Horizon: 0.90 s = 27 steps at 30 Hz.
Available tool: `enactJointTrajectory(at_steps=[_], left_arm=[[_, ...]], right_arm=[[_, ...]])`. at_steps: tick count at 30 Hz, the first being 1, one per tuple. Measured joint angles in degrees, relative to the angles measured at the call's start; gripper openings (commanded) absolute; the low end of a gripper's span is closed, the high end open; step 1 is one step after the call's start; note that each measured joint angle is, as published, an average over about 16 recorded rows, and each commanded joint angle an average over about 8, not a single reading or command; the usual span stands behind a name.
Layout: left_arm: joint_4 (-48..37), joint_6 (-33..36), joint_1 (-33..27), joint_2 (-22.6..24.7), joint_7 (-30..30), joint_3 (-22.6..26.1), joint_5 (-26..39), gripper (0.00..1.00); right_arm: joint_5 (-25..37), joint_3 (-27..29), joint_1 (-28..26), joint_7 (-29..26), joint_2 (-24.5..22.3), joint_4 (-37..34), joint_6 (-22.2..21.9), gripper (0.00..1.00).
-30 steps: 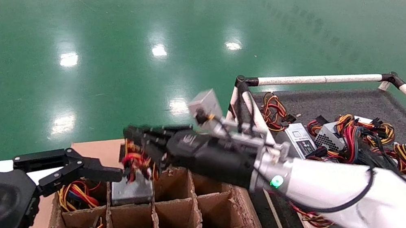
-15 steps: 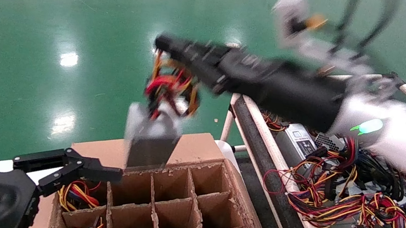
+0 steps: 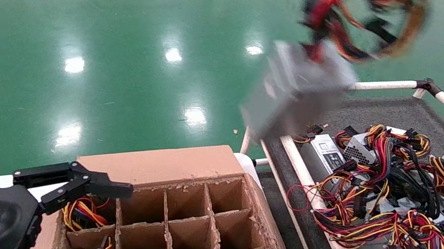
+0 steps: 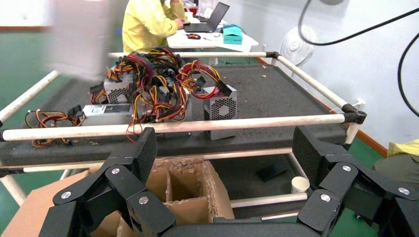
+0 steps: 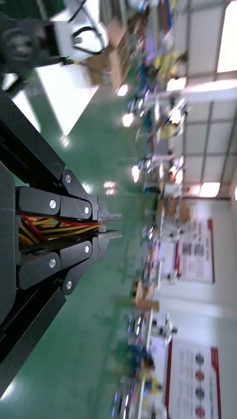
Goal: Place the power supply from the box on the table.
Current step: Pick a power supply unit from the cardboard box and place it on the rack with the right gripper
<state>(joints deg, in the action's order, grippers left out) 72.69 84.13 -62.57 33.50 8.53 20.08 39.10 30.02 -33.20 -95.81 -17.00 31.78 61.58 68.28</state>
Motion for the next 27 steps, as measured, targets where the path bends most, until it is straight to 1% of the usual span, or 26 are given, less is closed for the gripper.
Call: enactJointTrajectory(at_steps=[4, 7, 10, 14, 17, 20, 23, 27], left_arm=[[0.0, 0.0, 0.0, 0.0, 0.0, 0.0, 0.0, 1.0], [0.0, 0.0, 0.0, 0.0, 0.0, 0.0, 0.0, 1.0], [0.0, 0.0, 0.0, 0.0, 0.0, 0.0, 0.0, 1.0], [0.0, 0.0, 0.0, 0.0, 0.0, 0.0, 0.0, 1.0], [0.0, 0.0, 0.0, 0.0, 0.0, 0.0, 0.0, 1.0], [0.0, 0.0, 0.0, 0.0, 0.0, 0.0, 0.0, 1.0], [0.0, 0.0, 0.0, 0.0, 0.0, 0.0, 0.0, 1.0], [0.0, 0.0, 0.0, 0.0, 0.0, 0.0, 0.0, 1.0]], right_arm=[[-3.1, 2.5, 2.7, -0.3, -8.0, 2.6, -0.2, 0.0], [-5.7, 4.1, 5.0, 0.4, -13.6, 2.5, 0.8, 0.0], [-8.4, 5.4, 7.4, 1.8, -18.6, 0.8, 2.7, 0.0], [-12.1, 6.2, 10.3, 4.3, -24.2, -3.8, 6.7, 0.0], [-14.5, 6.1, 12.3, 6.6, -27.2, -8.4, 10.4, 0.0], [-16.6, 5.5, 14.1, 8.9, -29.2, -13.4, 14.1, 0.0], [-18.3, 4.5, 15.9, 11.2, -30.2, -18.5, 17.3, 0.0], [-20.4, 2.7, 18.3, 13.7, -30.4, -24.5, 20.6, 0.0]])
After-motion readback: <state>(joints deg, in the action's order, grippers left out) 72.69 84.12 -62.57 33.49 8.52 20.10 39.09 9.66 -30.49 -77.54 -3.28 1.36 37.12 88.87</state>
